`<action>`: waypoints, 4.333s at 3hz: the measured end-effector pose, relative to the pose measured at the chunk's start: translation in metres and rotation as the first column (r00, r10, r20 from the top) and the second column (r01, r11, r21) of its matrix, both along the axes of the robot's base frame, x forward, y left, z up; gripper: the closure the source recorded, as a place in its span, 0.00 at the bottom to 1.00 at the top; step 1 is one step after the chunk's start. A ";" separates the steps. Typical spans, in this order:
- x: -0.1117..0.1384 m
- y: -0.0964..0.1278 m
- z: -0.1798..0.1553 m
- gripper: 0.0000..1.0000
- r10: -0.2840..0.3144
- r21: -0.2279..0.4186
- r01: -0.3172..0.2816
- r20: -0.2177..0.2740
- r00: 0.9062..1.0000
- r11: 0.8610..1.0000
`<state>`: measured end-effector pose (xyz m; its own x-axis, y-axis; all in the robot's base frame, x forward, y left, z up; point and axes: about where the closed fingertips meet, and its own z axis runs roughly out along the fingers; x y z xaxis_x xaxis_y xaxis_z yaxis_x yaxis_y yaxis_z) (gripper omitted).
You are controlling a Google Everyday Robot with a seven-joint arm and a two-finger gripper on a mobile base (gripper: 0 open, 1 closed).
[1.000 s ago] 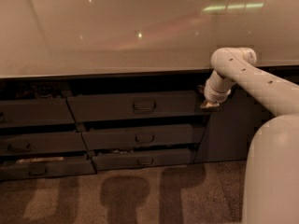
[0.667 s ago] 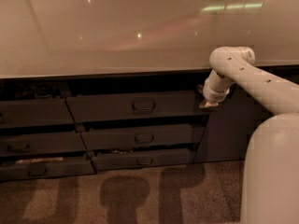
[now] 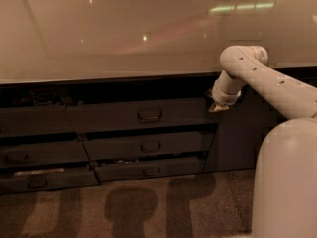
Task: Open top drawer
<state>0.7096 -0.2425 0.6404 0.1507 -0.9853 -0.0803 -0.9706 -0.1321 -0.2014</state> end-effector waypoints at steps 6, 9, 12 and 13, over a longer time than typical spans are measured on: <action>-0.014 0.013 0.003 1.00 0.012 0.000 -0.012 -0.006 1.000 1.000; -0.034 0.010 0.004 1.00 0.041 -0.001 -0.041 0.019 0.999 0.999; -0.065 0.007 0.003 1.00 0.100 -0.007 -0.100 0.042 0.994 0.995; -0.072 0.012 0.002 1.00 0.120 0.000 -0.120 0.032 0.992 0.993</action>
Offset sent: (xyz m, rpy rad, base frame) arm -0.2392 0.0348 -0.1831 0.0160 0.1035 0.2718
